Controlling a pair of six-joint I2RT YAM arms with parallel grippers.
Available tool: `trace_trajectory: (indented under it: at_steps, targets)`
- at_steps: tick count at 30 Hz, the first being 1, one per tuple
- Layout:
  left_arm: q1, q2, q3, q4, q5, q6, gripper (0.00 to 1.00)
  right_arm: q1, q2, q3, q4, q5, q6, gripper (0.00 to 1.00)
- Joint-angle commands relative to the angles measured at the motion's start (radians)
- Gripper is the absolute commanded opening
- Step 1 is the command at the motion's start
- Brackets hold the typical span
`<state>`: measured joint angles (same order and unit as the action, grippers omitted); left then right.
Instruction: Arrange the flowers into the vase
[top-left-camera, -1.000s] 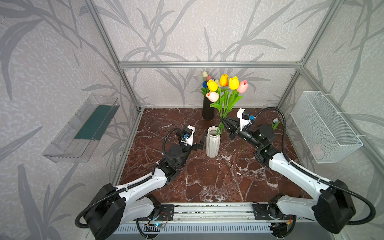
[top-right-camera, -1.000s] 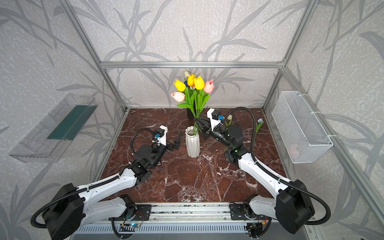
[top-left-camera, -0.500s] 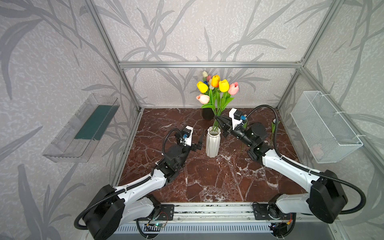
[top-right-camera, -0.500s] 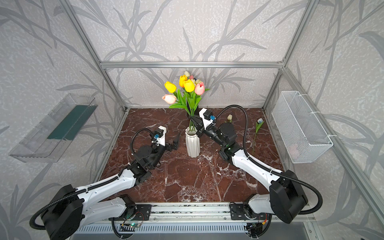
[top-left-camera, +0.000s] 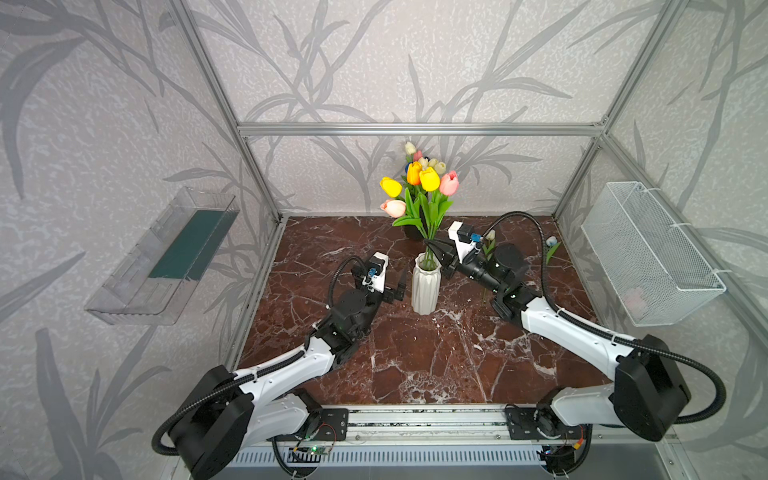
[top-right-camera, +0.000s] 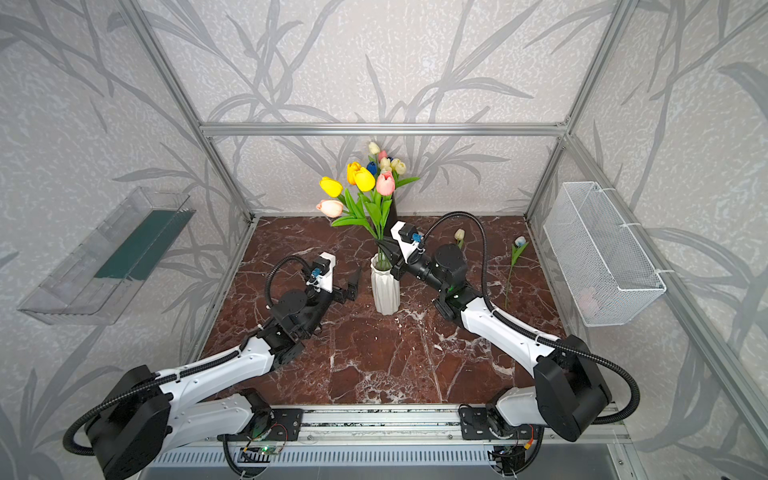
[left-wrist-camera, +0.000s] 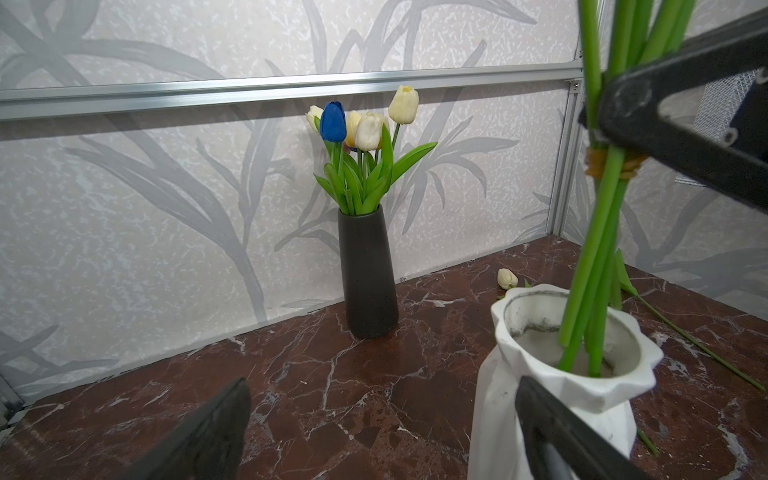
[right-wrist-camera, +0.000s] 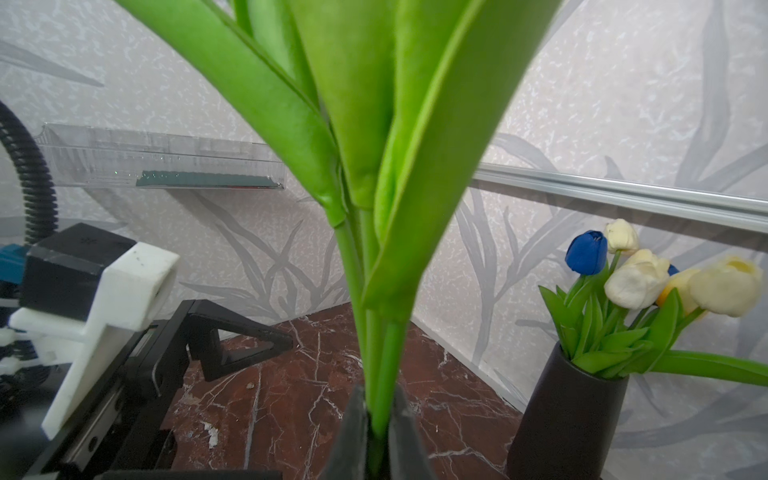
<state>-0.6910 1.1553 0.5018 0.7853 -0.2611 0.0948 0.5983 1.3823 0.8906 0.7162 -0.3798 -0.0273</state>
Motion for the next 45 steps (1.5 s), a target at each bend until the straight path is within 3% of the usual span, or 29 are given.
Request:
trace_trajectory:
  at_steps: [1, 16, 24, 32, 37, 45]
  targets:
    - [0.004, 0.009, 0.004, 0.007, 0.005, 0.008, 0.99, 0.006, 0.025, 0.027, 0.012, -0.04, -0.002, 0.0]
    - [0.005, 0.026, 0.022, -0.01, 0.014, 0.02, 0.99, 0.005, 0.037, 0.073, 0.035, -0.027, -0.005, 0.0]
    - [0.012, 0.023, 0.067, -0.026, 0.076, 0.04, 0.99, 0.005, 0.028, 0.08, 0.016, -0.051, 0.027, 0.0]
    - [0.08, -0.016, 0.139, -0.057, 0.246, 0.014, 0.96, 0.003, 0.027, 0.04, 0.068, -0.037, 0.03, 0.0]
    - [0.143, -0.019, 0.203, -0.074, 0.363, -0.023, 0.89, 0.003, 0.031, 0.033, 0.081, -0.039, 0.038, 0.0]
    - [0.161, 0.036, 0.31, -0.061, 0.491, -0.054, 0.78, 0.003, 0.032, 0.019, 0.09, -0.037, 0.028, 0.0]
